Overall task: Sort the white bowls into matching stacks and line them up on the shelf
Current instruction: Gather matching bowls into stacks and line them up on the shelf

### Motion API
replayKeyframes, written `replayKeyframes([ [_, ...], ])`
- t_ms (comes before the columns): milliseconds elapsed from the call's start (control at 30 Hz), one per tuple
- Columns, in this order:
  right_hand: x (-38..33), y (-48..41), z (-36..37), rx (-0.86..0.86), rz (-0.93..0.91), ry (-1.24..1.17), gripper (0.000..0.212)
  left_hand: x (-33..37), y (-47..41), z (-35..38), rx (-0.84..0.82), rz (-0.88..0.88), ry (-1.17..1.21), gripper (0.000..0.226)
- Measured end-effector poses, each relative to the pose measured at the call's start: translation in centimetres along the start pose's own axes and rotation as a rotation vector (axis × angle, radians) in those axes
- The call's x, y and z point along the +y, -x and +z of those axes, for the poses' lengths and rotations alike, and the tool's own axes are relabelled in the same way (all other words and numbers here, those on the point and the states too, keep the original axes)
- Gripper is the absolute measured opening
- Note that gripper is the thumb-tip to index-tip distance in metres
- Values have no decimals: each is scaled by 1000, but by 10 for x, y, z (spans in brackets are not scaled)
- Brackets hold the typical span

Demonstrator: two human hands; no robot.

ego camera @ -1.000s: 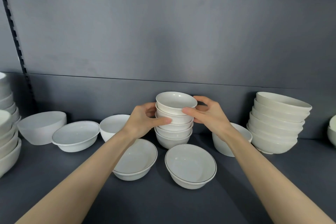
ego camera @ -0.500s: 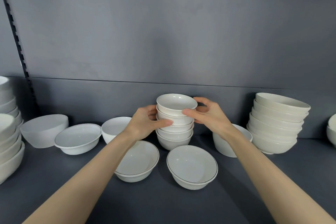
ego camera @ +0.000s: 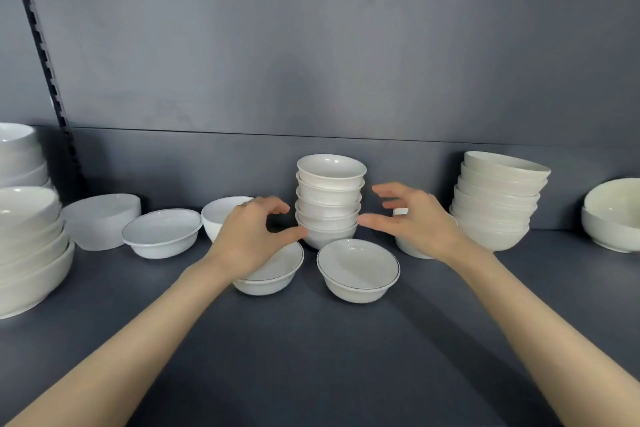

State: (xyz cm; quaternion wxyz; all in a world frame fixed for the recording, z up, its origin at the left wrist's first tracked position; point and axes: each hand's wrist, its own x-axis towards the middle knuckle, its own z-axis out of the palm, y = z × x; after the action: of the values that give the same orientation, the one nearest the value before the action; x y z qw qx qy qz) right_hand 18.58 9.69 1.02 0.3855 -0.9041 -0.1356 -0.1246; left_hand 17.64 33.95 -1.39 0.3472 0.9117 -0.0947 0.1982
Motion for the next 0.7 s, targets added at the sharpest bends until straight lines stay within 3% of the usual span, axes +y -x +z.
replayKeyframes([
  [133,6,33,10,-97,1,2,71,-13,39,-7,-18,-53,13,66],
  [267,9,48,21,-175,44,16,84,-27,59,-7,-79,-201,113,105],
  [400,5,57,29,-250,29,-44,45,-35,65,-1,-90,-282,253,117],
  [567,10,58,33,-220,44,-135,46,-43,63,5,-81,-341,273,130],
  [667,15,56,37,-186,79,-149,87,-46,62,6,-38,-356,290,134],
  [700,17,56,36,-167,81,-161,91,-46,62,5,-23,-359,301,131],
])
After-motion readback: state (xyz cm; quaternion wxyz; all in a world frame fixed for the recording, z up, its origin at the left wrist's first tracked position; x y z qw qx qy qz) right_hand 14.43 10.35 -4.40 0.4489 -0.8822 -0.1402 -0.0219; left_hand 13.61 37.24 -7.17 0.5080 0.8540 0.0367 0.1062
